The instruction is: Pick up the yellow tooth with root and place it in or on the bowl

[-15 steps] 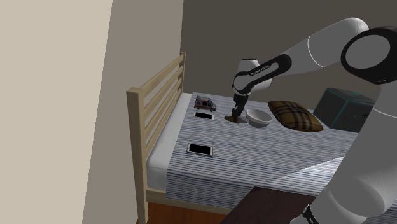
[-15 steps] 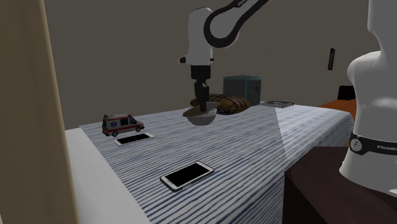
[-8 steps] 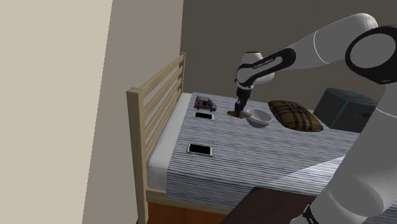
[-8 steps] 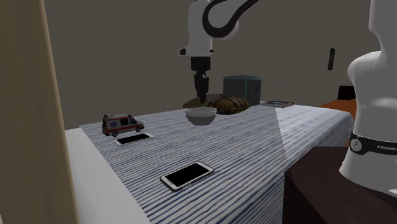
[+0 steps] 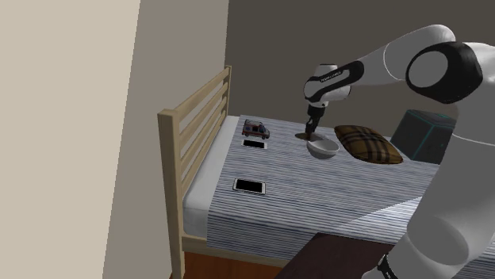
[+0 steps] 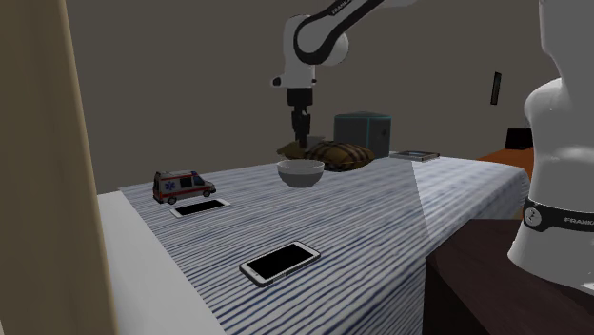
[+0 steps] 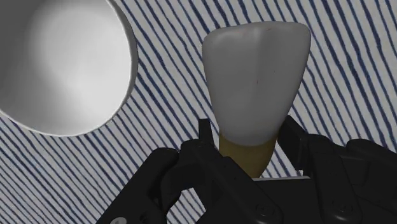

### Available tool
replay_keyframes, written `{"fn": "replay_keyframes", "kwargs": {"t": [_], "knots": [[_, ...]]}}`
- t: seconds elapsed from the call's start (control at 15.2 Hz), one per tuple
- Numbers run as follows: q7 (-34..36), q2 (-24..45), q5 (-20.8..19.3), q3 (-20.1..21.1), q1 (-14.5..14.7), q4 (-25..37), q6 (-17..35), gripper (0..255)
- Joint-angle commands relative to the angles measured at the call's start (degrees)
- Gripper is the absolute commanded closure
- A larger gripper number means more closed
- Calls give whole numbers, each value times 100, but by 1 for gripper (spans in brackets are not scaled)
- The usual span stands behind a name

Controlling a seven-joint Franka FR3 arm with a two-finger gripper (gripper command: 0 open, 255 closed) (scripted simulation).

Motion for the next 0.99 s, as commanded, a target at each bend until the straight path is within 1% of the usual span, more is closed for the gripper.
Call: {"fn": "replay_keyframes", "kwargs": {"t": [0.0,0.26,0.53,0.73,0.92], "knots": [[-278,182,82,-75,-161,245,-46,255],[-813,673,283,-189,-516,931,-222,255],[-1305,1243,495,-256,-907,1765,-475,255],[-1637,1732,652,-275,-1228,2516,-730,255],[-1931,2296,804,-274,-1574,3419,-1060,255]]}}
